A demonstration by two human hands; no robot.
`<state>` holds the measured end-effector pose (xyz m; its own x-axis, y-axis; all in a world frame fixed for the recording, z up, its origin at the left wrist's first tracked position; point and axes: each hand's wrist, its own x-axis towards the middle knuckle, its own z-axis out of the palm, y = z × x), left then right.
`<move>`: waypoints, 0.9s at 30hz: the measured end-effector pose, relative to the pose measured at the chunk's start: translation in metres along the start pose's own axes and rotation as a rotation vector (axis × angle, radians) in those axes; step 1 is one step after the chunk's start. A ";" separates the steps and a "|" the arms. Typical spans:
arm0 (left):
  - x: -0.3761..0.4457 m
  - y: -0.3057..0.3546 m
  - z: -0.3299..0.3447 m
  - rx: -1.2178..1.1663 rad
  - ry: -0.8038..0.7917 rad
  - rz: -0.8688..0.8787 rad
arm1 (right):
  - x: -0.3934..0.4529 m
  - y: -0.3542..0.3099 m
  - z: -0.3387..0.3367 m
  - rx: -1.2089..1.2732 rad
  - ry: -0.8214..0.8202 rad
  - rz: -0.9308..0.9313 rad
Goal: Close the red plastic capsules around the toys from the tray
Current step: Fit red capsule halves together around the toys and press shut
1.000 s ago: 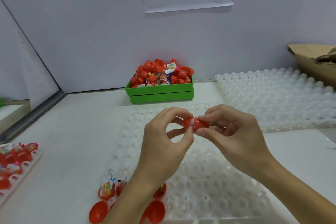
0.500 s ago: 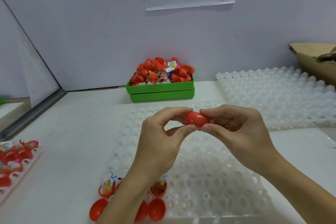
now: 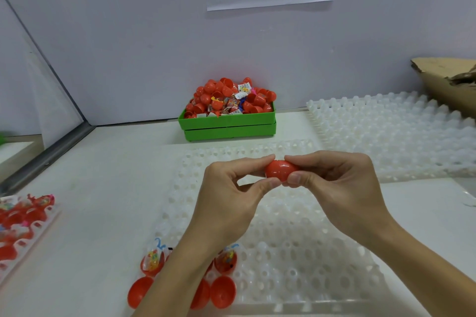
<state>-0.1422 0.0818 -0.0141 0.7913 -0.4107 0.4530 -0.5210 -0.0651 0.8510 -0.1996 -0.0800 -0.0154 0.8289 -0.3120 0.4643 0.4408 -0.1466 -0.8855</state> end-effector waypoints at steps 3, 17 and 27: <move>-0.001 -0.002 0.002 0.055 0.031 0.033 | 0.000 0.000 0.000 -0.003 -0.010 -0.001; -0.002 -0.010 0.008 0.178 0.071 0.135 | -0.003 0.011 0.000 0.008 0.014 -0.007; 0.003 -0.002 0.007 0.387 0.115 0.304 | -0.005 0.014 0.005 -0.032 -0.121 0.125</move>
<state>-0.1412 0.0740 -0.0165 0.6041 -0.3618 0.7101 -0.7966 -0.2998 0.5250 -0.1957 -0.0761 -0.0295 0.9127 -0.2145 0.3477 0.3225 -0.1443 -0.9355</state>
